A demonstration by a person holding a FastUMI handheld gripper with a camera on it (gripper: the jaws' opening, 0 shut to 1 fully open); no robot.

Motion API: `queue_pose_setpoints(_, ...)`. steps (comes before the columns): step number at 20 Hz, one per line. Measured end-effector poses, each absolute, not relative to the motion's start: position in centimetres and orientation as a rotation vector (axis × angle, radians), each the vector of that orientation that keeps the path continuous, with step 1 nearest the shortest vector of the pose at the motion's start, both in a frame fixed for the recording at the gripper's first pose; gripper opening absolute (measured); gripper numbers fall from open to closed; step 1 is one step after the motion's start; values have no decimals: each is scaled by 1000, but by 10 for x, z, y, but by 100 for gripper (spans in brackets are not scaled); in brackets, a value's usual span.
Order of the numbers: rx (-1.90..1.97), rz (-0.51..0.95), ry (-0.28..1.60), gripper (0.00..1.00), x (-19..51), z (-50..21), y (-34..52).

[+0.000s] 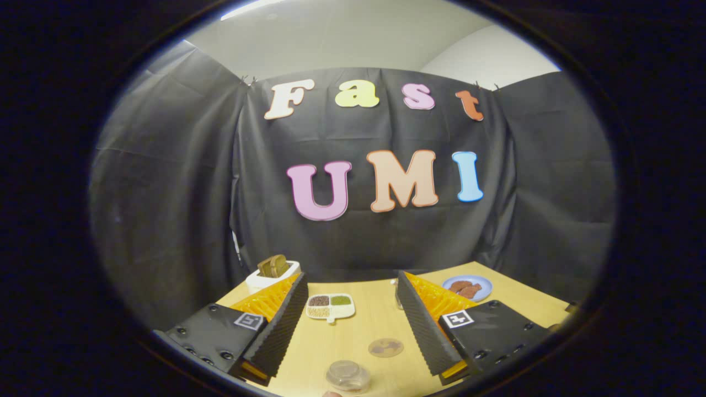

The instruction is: Take the bottle from table, then pour the juice into the cup, finally place the bottle on the coaster

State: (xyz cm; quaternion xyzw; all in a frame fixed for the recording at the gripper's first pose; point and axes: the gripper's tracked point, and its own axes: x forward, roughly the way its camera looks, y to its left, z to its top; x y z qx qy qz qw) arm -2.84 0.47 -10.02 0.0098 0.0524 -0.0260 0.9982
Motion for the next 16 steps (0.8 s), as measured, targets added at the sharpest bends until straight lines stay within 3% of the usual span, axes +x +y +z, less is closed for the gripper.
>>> queue_pose_setpoints(16,42,-42,340,100,-48,-225,16)
